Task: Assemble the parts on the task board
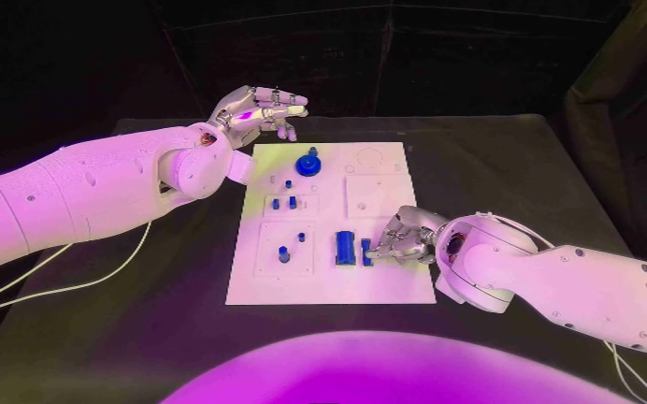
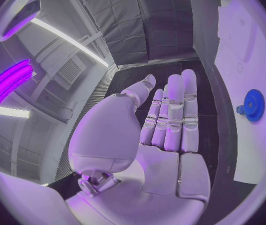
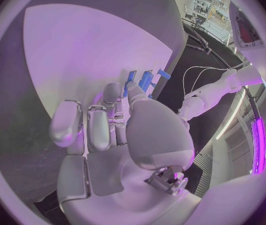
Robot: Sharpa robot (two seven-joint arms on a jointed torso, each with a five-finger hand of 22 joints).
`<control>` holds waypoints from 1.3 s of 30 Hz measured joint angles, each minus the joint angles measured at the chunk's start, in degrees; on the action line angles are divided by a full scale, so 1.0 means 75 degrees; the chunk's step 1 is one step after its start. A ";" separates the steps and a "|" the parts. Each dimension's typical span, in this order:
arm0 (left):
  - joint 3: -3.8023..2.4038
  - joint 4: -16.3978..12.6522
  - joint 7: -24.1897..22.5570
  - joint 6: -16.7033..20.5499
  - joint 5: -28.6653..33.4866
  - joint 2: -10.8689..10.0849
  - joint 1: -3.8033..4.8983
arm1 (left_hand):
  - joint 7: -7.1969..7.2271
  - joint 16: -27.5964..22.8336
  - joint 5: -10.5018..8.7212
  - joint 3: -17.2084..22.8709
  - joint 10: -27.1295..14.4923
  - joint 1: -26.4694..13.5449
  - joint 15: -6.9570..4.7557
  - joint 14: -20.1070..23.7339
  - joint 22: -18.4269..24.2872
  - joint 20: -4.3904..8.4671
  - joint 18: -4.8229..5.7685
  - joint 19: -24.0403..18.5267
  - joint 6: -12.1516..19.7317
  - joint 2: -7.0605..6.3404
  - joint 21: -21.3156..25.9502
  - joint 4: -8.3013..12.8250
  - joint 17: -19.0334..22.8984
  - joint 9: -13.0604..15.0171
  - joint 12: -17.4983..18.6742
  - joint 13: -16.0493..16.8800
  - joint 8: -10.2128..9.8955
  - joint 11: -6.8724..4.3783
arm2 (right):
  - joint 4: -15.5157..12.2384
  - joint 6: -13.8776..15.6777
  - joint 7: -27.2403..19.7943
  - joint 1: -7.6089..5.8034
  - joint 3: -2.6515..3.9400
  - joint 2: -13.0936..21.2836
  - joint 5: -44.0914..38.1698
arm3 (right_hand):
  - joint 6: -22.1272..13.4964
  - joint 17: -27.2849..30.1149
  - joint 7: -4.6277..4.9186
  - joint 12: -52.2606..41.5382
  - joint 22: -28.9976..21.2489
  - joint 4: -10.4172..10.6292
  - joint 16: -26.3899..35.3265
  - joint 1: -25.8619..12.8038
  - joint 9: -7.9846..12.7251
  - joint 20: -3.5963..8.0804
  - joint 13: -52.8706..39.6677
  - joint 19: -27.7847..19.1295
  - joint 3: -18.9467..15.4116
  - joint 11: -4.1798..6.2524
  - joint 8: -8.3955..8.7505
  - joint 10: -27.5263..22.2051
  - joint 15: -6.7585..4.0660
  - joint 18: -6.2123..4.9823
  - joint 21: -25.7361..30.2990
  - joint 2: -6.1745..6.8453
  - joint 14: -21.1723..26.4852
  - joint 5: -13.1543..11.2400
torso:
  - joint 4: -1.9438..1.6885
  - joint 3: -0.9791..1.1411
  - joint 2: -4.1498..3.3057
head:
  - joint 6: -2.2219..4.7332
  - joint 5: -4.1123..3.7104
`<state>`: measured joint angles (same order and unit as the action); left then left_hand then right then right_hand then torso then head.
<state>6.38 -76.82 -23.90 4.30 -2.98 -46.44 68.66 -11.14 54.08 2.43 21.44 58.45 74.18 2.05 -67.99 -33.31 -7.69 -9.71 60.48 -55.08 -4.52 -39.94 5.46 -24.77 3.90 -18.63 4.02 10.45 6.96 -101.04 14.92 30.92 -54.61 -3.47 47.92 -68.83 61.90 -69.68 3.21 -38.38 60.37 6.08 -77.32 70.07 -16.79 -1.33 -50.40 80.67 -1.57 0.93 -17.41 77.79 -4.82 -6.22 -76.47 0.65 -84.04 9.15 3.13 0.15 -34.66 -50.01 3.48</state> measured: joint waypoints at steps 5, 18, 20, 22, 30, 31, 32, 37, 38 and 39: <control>0.0000 0.0000 0.0002 -0.0002 0.0000 0.0001 0.0000 | 0.0000 0.0000 0.0000 0.0000 0.0000 0.0000 0.0000 0.0000 0.0000 0.0000 0.0000 0.0000 0.0000 0.0000 0.0000 0.0000 -0.0001 0.0000 0.0000 0.0000 0.0000 0.0000 | 0.0007 -0.0032 -0.0039 0.0000 -0.0001 -0.0016 -0.0089 | 0.0000 -0.0002 0.0000 0.0000 0.0000 -0.0107 0.0000 0.0109 0.0002 0.0000 0.0000 0.0000 -0.0017 0.0000 0.0017 0.0000 0.0000 0.0000 0.0000 -0.0029 0.0000 -0.0260 | 0.0010 0.0003 0.0005 | -0.0001 0.0005; 0.0003 -0.0006 0.0004 -0.0008 0.0000 -0.0016 0.0000 | 0.0000 0.0000 0.0000 -0.0005 0.0000 0.0000 0.0000 0.0000 -0.0001 0.0000 0.0000 0.0000 0.0000 0.0000 0.0000 -0.0005 -0.0001 0.0000 0.0000 0.0000 0.0000 0.0000 | -0.0454 0.0045 -0.0868 -0.0061 -0.0014 0.0651 0.0232 | -0.0313 0.0894 0.0165 0.0954 -0.1051 -0.0201 0.0624 0.0030 0.0040 -0.0047 0.0642 -0.0406 -0.0343 -0.0105 0.0225 -0.0421 0.0021 0.0001 0.0539 0.0130 0.0014 -0.0082 | 0.0018 0.0012 0.0018 | 0.0067 0.0013; 0.0004 -0.0009 0.0004 -0.0013 0.0000 -0.0015 0.0000 | 0.0000 0.0000 0.0000 -0.0066 0.0000 0.0000 0.0000 0.0000 0.0012 0.0000 0.0000 0.0000 0.0000 0.0000 0.0000 -0.0002 0.0009 0.0000 0.0000 0.0000 0.0000 0.0000 | -0.0429 0.0085 -0.1254 -0.0166 -0.0017 0.0732 0.0543 | -0.0534 0.1714 0.0268 0.1280 -0.2014 -0.0297 0.1306 0.0234 0.0090 -0.0118 0.0884 -0.0788 -0.0348 -0.0186 0.0356 -0.0663 0.0167 -0.0142 0.1139 0.0006 0.0147 0.0003 | 0.0027 0.0004 0.0031 | 0.0115 0.0002; 0.0005 -0.0009 0.0004 -0.0016 0.0000 -0.0012 -0.0003 | 0.0000 0.0000 0.0000 -0.0066 0.0000 0.0000 0.0000 0.0000 0.0013 0.0000 0.0000 0.0000 0.0000 0.0000 0.0030 -0.0002 0.0010 0.0000 0.0000 0.0000 0.0000 0.0000 | -0.0276 0.0146 -0.1854 -0.0338 -0.0015 0.0756 0.1031 | -0.0637 0.2811 0.0357 0.1634 -0.3316 -0.0472 0.2249 0.0605 0.0135 -0.0167 0.1145 -0.1323 -0.0201 -0.0242 0.0451 -0.0984 0.0208 -0.0380 0.1961 -0.0124 0.0512 0.0012 | 0.0042 -0.0004 0.0052 | 0.0186 -0.0018; 0.0008 0.0258 -0.0012 0.0020 0.0000 0.0099 -0.0067 | 0.0151 -0.0365 0.0000 -0.0127 0.0144 -0.0057 -0.0049 0.0329 0.0184 0.0007 0.0000 -0.0148 -0.0151 0.0057 0.0326 -0.0063 0.0257 0.0009 -0.0019 -0.0038 0.0000 -0.0136 | 0.0985 0.0385 -0.4488 -0.0652 0.0014 0.0408 0.3351 | -0.1004 0.6130 0.0872 0.4126 -0.5832 -0.1402 0.7054 0.1747 0.0588 -0.0793 0.3774 -0.3536 0.0887 -0.0885 0.1206 -0.1854 0.1017 -0.0480 0.5295 -0.0280 0.3022 -0.0171 | 0.0122 -0.0061 0.0277 | 0.0571 -0.0086; 0.0008 0.0314 -0.0015 0.0029 0.0000 0.0119 -0.0082 | 0.0166 -0.0537 0.0000 -0.0127 0.0199 -0.0072 -0.0048 0.0413 0.0242 0.0008 0.0000 -0.0244 -0.0167 0.0072 0.0430 -0.0063 0.0348 0.0008 0.0050 -0.0051 0.0000 -0.0135 | 0.1205 0.0395 -0.4743 -0.0672 0.0037 0.0327 0.3631 | -0.1038 0.6382 0.0906 0.4278 -0.6021 -0.1435 0.7448 0.1719 0.0650 -0.0898 0.4025 -0.3715 0.0984 -0.0964 0.1293 -0.1856 0.1143 -0.0480 0.5628 -0.0251 0.3222 -0.0171 | 0.0130 -0.0070 0.0311 | 0.0631 -0.0102; 0.0008 0.0369 -0.0020 0.0036 0.0002 0.0144 -0.0095 | 0.0181 -0.0766 0.0000 -0.0127 0.0239 -0.0072 -0.0040 0.0546 0.0318 -0.0003 0.0001 -0.0378 -0.0182 0.0072 0.0569 -0.0063 0.0462 0.0005 0.0126 -0.0059 0.0000 -0.0122 | 0.1446 0.0401 -0.4987 -0.0688 0.0065 0.0238 0.3914 | -0.1047 0.6631 0.0923 0.4414 -0.6203 -0.1482 0.7798 0.1653 0.0715 -0.0985 0.4287 -0.3805 0.1076 -0.1020 0.1381 -0.1848 0.1257 -0.0479 0.5932 -0.0186 0.3338 -0.0171 | 0.0135 -0.0079 0.0341 | 0.0706 -0.0119; 0.0005 0.0669 -0.0059 0.0078 0.0052 0.0317 -0.0174 | 0.0110 -0.2748 0.0058 -0.0073 0.0160 -0.0146 0.0369 0.1580 0.1026 -0.0292 0.0001 -0.1551 -0.0102 -0.0003 0.1782 -0.0117 0.1351 -0.0021 0.0749 -0.0069 -0.0270 0.0088 | 0.2698 0.0451 -0.6016 -0.0735 0.0226 -0.0316 0.5256 | -0.0985 0.7630 0.0986 0.4618 -0.6881 -0.1721 0.8883 0.1202 0.1008 -0.1327 0.5448 -0.3586 0.1632 -0.1137 0.1719 -0.1760 0.1433 -0.0480 0.6982 0.0000 0.3178 0.0096 | 0.0174 -0.0101 0.0470 | 0.1192 -0.0186; 0.0005 0.0769 -0.0077 0.0106 0.0083 0.0383 -0.0206 | 0.0105 -0.3052 0.0058 -0.0095 0.0101 -0.0159 0.0459 0.1718 0.1177 -0.0364 0.0001 -0.1768 -0.0048 -0.0015 0.2025 -0.0139 0.1485 -0.0021 0.0863 -0.0070 -0.0326 0.0146 | 0.2987 0.0466 -0.6213 -0.0735 0.0263 -0.0469 0.5511 | -0.0985 0.7757 0.0986 0.4618 -0.6973 -0.1748 0.9015 0.1107 0.1051 -0.1357 0.5593 -0.3578 0.1669 -0.1215 0.1775 -0.1848 0.1443 -0.0480 0.7133 0.0031 0.3188 0.0096 | 0.0180 -0.0101 0.0490 | 0.1267 -0.0193; 0.0005 0.0841 -0.0101 0.0142 0.0113 0.0436 -0.0227 | 0.0082 -0.3392 0.0058 -0.0124 0.0049 -0.0164 0.0517 0.1776 0.1375 -0.0451 0.0000 -0.1952 -0.0024 -0.0020 0.2313 -0.0168 0.1642 -0.0021 0.0993 -0.0066 -0.0388 0.0198 | 0.3198 0.0478 -0.6359 -0.0735 0.0293 -0.0586 0.5690 | -0.0990 0.7881 0.0980 0.4618 -0.7066 -0.1764 0.9142 0.1008 0.1093 -0.1403 0.5724 -0.3597 0.1686 -0.1242 0.1805 -0.1961 0.1494 -0.0480 0.7287 0.0060 0.3238 0.0096 | 0.0186 -0.0101 0.0508 | 0.1337 -0.0196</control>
<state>6.42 -70.52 -24.66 5.36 -2.13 -43.17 66.96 -10.52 28.64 2.87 20.50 58.82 72.95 5.94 -54.67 -23.00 -11.07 -9.71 45.84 -55.26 -4.67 -22.59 4.20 -12.46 3.75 -11.18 3.53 7.54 8.45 -77.06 18.51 -16.78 -60.12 -1.27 43.52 -26.15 54.48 -10.57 10.56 -3.74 7.37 -7.16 -8.75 77.62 -8.59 -11.85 -7.47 53.69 11.08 -8.38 -3.87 63.08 6.38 -9.82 -21.82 1.10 -59.76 9.87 4.52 -0.60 -30.85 -39.98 2.01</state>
